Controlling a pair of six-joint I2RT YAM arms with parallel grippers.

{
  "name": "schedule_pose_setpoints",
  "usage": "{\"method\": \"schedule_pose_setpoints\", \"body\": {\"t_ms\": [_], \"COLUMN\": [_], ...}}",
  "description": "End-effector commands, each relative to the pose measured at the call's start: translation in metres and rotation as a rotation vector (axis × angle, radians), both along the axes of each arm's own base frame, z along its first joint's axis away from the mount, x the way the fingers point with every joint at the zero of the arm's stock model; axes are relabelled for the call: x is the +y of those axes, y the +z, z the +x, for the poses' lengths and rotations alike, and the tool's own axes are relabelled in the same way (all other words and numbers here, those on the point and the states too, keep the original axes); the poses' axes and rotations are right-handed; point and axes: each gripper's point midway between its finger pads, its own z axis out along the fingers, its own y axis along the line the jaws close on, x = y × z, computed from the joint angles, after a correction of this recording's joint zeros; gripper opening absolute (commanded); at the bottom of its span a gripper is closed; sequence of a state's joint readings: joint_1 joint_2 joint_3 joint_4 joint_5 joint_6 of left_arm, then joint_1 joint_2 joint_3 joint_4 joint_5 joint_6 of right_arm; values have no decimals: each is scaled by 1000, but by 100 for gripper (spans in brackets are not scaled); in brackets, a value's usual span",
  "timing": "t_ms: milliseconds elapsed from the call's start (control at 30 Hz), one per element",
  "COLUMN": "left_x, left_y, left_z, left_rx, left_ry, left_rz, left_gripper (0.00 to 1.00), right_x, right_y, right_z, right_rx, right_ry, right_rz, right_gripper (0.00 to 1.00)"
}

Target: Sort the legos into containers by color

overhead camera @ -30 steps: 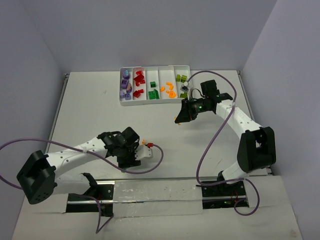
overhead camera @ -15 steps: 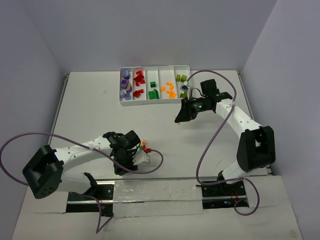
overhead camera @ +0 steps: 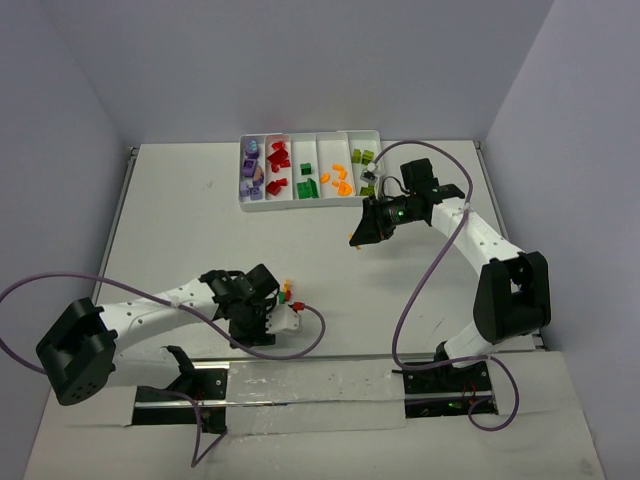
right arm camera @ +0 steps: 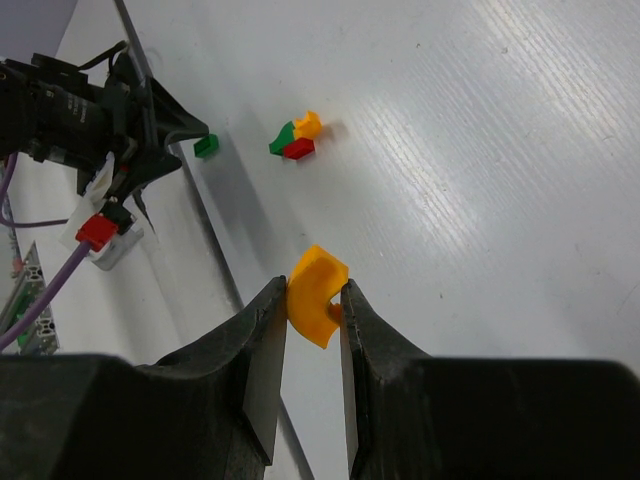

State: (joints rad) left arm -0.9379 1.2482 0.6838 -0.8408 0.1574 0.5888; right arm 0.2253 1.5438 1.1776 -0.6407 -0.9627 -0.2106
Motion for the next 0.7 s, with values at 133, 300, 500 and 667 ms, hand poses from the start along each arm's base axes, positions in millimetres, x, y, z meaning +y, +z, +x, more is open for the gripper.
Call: {"method": "schedule_pose_setpoints", "body": {"t_ms": [133,300,500,667], "left_x": [-10,-9,-5,-2], "left_y": [-7,-13,-19,-25], "left_z": [6,4,5,9], "left_rx": [-37,-3,12,-13], "left_ry": [-123,-127,-110,-110], "left_rz": [-9,32,78,93], "left_gripper": [56,52,51,48], "right_x": [0,-1,-1,-1], "right_y": [12,10,8,7], "right_z": [7,6,7,8], "right_rx": [-26,-24,-17,-16], "right_ry": [6,9,14,16], "right_rz": [9,0,2,-1], "right_gripper": [0,0,0,0]}}
